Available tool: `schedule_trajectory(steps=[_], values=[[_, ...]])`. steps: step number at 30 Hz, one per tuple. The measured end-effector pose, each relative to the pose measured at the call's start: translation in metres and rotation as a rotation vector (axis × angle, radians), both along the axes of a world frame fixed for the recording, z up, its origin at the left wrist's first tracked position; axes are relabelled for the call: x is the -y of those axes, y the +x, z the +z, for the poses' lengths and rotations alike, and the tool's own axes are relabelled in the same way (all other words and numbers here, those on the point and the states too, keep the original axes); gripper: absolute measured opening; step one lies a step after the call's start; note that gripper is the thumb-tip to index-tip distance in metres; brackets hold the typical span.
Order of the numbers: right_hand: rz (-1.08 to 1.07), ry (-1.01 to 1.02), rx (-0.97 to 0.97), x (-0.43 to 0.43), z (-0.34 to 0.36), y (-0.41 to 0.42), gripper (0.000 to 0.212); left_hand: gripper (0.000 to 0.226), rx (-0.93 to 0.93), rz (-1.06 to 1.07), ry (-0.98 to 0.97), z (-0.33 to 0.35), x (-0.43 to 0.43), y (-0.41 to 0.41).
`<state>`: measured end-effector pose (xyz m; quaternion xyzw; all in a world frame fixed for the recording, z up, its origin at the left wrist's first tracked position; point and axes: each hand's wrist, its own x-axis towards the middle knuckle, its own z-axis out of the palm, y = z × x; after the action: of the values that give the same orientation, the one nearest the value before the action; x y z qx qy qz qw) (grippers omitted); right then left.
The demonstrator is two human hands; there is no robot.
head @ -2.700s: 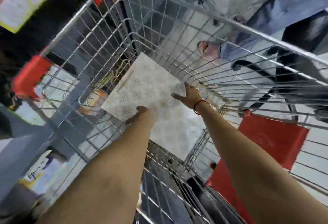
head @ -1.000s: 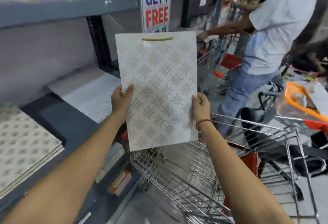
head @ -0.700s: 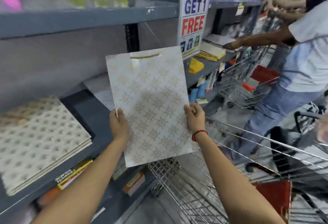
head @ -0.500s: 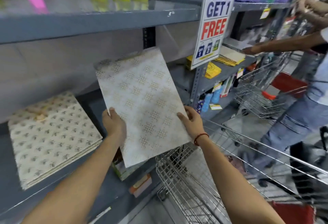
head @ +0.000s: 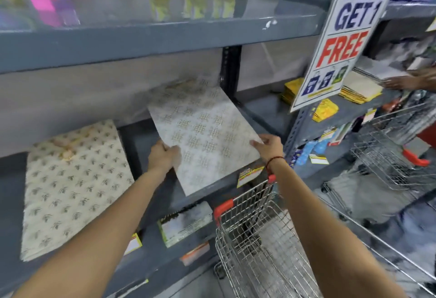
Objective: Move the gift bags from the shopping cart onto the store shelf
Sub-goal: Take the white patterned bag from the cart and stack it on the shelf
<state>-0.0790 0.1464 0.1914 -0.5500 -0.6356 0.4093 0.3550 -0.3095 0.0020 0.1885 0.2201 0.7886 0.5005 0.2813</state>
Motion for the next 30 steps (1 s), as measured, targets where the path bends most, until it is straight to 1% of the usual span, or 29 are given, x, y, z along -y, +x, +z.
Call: schedule_trajectory(steps=[2,4,5,7,10,12,13,15,17,19,24,26,28,30], values=[[-0.014,-0.037,0.007,-0.016,0.000,-0.009,0.033,0.032,-0.106,-0.043,-0.064,-0.007,0.001,0.009],[-0.042,-0.076,0.038,-0.028,-0.007,-0.017,0.036,0.035,-0.239,-0.084,-0.075,-0.011,0.004,0.017],[-0.055,-0.087,0.053,-0.032,-0.012,-0.020,0.036,0.030,-0.285,-0.112,-0.070,-0.014,0.007,0.019],[-0.075,-0.071,0.081,-0.036,-0.019,-0.023,0.034,0.009,-0.298,-0.176,-0.088,-0.017,0.014,0.022],[-0.074,-0.014,0.140,-0.038,-0.028,-0.028,0.028,0.034,-0.314,-0.249,-0.109,-0.023,0.025,0.030],[-0.056,0.038,0.195,-0.035,-0.031,-0.030,0.024,0.077,-0.344,-0.274,-0.185,-0.026,0.030,0.039],[-0.046,0.056,0.232,-0.034,-0.033,-0.030,0.025,0.092,-0.356,-0.272,-0.215,-0.027,0.030,0.042],[-0.036,0.096,0.357,-0.032,-0.035,-0.027,0.031,0.101,-0.374,-0.274,-0.247,-0.024,0.028,0.047],[-0.025,0.119,0.450,-0.031,-0.037,-0.025,0.035,0.100,-0.402,-0.319,-0.285,-0.019,0.023,0.049],[0.009,0.127,0.464,-0.031,-0.037,-0.022,0.037,0.094,-0.417,-0.352,-0.326,-0.016,0.020,0.049],[0.097,0.150,0.542,-0.033,-0.031,-0.019,0.039,0.091,-0.432,-0.337,-0.346,-0.015,0.015,0.045],[0.128,0.164,0.625,-0.033,-0.027,-0.017,0.036,0.091,-0.447,-0.318,-0.346,-0.016,0.015,0.047],[0.198,0.156,0.727,-0.036,-0.024,-0.014,0.034,0.086,-0.481,-0.292,-0.339,-0.018,0.018,0.051],[0.319,0.102,0.790,-0.041,-0.017,-0.008,0.040,0.084,-0.504,-0.262,-0.338,-0.022,0.023,0.056]])
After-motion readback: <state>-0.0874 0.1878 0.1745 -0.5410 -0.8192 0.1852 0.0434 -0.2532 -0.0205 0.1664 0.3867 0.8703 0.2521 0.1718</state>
